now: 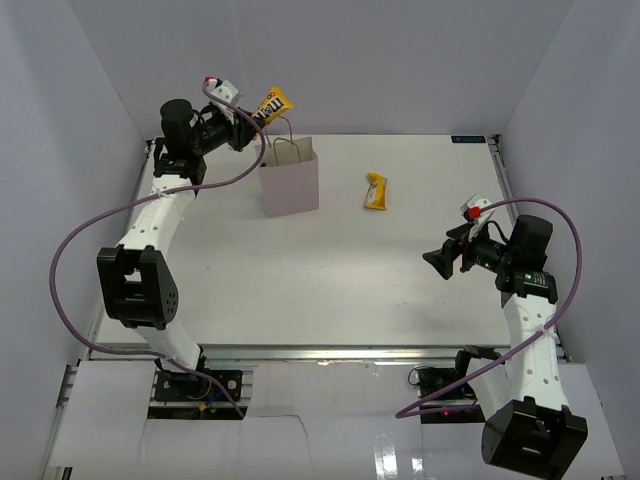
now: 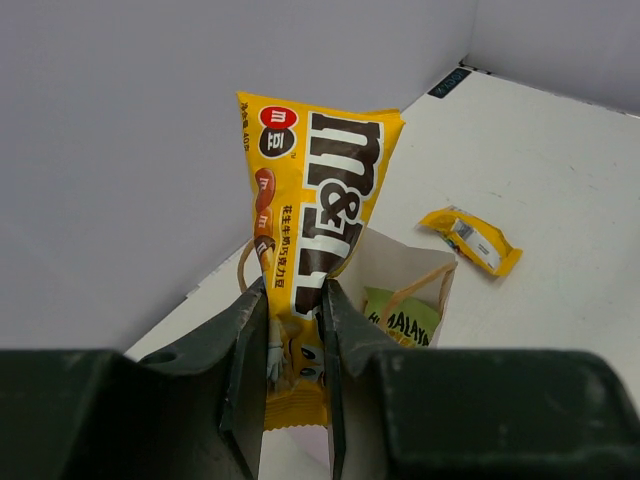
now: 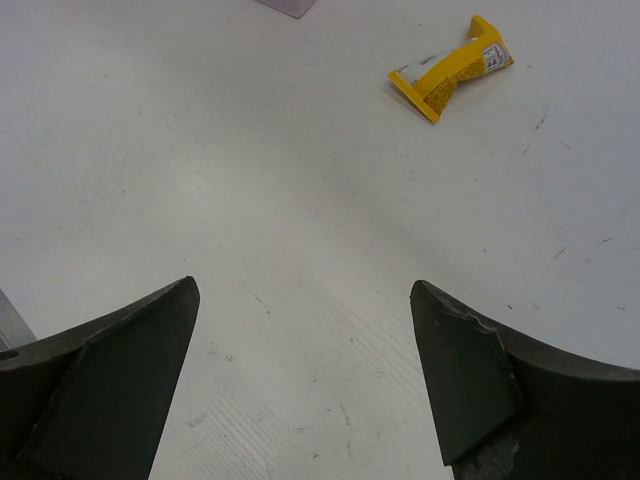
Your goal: Place the snacks into the paper bag
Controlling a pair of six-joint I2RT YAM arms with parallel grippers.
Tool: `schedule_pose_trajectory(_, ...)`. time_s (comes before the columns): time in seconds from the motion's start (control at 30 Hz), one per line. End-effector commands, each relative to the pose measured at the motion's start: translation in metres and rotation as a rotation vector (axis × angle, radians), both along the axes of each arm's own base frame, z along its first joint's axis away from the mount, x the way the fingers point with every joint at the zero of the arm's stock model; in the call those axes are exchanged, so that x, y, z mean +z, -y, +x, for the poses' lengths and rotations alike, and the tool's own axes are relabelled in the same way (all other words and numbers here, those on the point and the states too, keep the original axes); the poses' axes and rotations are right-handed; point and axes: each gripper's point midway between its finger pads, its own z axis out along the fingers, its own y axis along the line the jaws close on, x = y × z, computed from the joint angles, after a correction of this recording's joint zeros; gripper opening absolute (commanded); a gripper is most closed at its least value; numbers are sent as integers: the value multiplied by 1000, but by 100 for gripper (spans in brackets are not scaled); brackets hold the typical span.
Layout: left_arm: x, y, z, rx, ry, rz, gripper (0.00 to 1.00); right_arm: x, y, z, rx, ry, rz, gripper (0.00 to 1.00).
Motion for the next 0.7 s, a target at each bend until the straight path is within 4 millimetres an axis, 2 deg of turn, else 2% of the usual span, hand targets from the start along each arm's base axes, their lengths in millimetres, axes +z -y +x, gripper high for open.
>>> schedule_pose_trajectory(0.0, 17, 14, -11, -138, 100, 40, 31, 4, -2, 0, 20, 28, 6, 92)
schedule_pose_trajectory(0.03, 8, 16, -9, -155, 84, 43, 31, 4, -2, -1, 20, 26, 7, 92)
schedule_pose_trajectory(0.27, -17, 19, 1, -178, 56, 49, 34, 3, -2, 0, 22, 25, 6, 92)
schedule_pose_trajectory(0.67, -37, 23, 8, -192, -11, 16, 47, 3, -2, 0, 19, 24, 6, 92)
